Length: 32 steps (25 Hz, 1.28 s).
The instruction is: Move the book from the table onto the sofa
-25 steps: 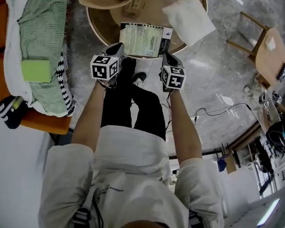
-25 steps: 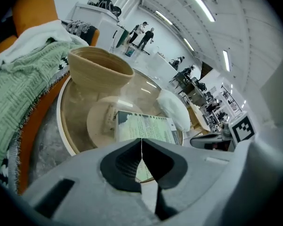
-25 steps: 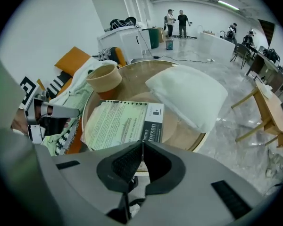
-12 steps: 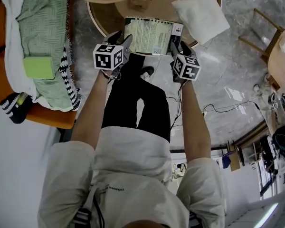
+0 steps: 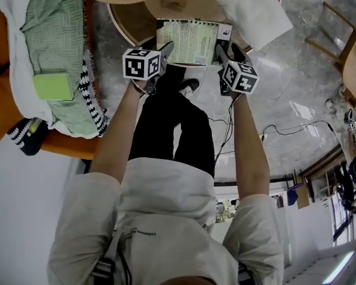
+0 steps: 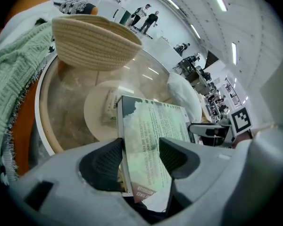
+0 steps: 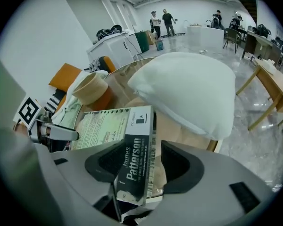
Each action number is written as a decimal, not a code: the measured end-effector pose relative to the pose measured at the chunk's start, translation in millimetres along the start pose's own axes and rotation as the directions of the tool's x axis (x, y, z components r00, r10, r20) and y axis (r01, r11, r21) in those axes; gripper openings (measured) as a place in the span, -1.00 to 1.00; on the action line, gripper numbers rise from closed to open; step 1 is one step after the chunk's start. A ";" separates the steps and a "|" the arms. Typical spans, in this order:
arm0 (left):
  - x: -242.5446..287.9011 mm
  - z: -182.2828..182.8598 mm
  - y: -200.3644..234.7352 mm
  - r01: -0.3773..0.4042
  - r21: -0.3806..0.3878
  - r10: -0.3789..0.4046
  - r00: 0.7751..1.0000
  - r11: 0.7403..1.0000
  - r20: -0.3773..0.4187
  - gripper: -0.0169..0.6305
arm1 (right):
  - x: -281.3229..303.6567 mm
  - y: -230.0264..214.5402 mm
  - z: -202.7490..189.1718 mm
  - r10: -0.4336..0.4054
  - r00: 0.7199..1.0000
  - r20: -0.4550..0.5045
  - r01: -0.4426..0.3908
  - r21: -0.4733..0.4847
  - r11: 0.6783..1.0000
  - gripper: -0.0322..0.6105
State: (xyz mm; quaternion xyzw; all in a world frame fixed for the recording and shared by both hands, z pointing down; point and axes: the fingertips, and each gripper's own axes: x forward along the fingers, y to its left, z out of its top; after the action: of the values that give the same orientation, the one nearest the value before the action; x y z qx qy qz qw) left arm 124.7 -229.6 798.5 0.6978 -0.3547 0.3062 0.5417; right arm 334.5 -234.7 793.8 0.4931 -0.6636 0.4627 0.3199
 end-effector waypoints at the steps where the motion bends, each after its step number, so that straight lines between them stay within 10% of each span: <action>1: 0.5 0.1 -0.2 -0.007 0.003 0.008 1.000 1.000 -0.007 -0.20 | 0.3 0.2 -0.1 0.003 1.000 -0.006 -0.003 -0.005 1.000 -0.24; 19: 6.2 0.8 0.8 -0.056 0.002 0.056 0.998 0.998 0.022 -0.19 | 17.4 10.7 2.7 0.228 0.974 0.017 -0.228 0.137 0.964 -0.19; 32: -24.4 -12.9 -30.4 -0.174 -0.119 0.191 0.970 0.978 0.149 -0.20 | -12.7 16.1 18.5 0.284 0.959 0.010 -0.284 0.001 0.959 -0.19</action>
State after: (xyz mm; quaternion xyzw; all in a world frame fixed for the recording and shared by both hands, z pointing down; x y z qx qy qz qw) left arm 135.6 -208.2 765.2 0.6551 -0.4752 0.2790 0.5169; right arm 323.7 -245.9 771.0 0.3955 -0.7283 0.5025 0.2465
